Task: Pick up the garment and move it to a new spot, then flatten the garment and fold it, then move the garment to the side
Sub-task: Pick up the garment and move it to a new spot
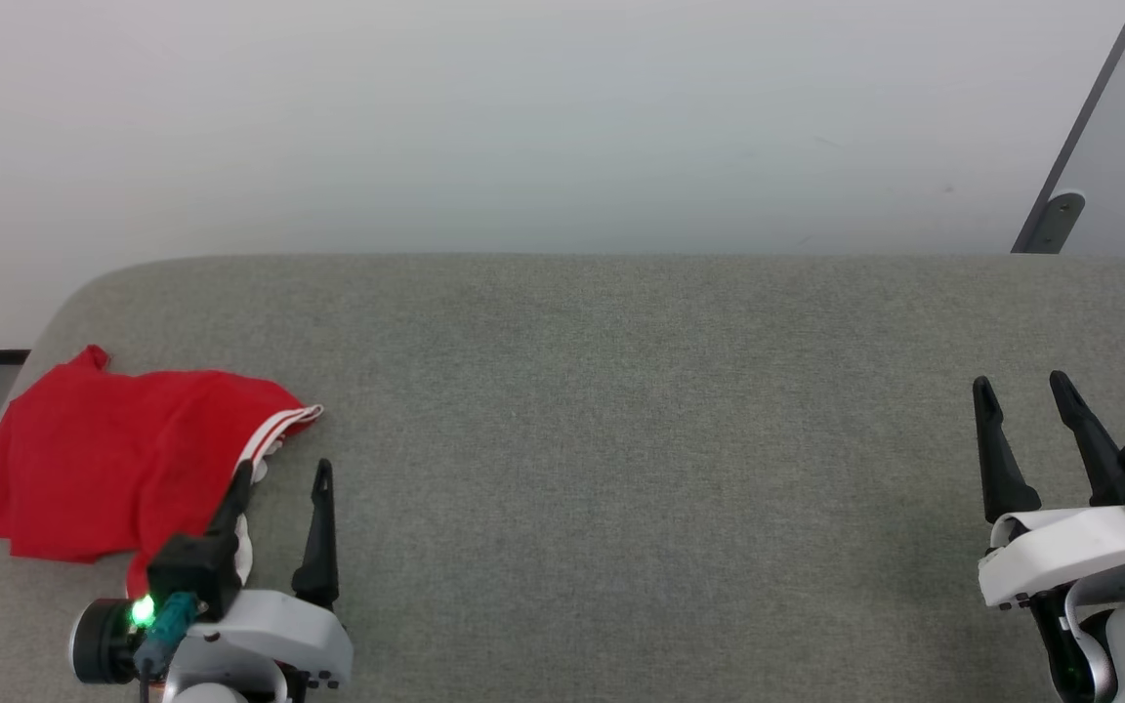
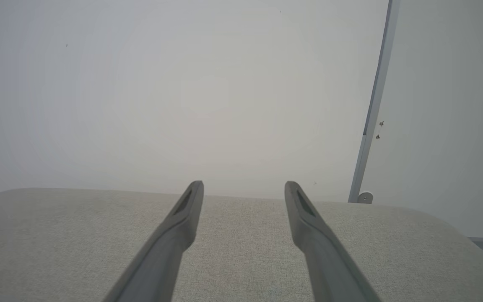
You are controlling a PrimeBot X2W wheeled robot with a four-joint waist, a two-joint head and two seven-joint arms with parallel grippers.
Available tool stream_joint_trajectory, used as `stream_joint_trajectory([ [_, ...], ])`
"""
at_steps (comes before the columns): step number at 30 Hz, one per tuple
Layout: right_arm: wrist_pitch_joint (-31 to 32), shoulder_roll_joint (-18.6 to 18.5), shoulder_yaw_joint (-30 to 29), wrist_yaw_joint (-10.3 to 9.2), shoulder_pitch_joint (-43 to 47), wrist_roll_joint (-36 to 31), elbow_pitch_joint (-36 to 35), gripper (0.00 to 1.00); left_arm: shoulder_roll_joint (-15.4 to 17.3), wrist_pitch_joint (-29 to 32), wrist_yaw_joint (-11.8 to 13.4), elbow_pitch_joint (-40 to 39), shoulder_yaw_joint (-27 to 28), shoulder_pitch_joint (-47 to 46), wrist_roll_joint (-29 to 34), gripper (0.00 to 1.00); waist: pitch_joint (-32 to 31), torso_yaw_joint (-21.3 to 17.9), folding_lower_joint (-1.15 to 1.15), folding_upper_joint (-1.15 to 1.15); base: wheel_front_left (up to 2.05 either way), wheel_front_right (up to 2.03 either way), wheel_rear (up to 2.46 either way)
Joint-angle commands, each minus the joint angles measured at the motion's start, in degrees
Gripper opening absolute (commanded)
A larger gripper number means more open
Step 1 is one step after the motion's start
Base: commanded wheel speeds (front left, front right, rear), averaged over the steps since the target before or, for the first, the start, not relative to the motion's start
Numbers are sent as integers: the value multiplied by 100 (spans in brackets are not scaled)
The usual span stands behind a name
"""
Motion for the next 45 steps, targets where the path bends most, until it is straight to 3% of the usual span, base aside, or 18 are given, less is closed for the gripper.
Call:
stream_joint_trajectory([
  [1,-40,-19,-1,-7,23,-109,8,100,1,-44,-35,17,25,-72,112,100,-5,1,0,0,0,0,0],
  [10,-124,-13,-13,-8,11,-301,26,100,-41,-126,-116,66,92,-92,409,100,-14,12,0,0,0,0,0],
  [23,-128,44,-133,-8,31,-33,-7,100,-199,-116,-294,213,240,-178,235,100,31,240,0,0,0,0,0],
  [45,-128,103,327,-8,-98,37,-56,100,-506,-116,-149,126,461,-56,275,100,174,2570,0,0,0,0,0],
])
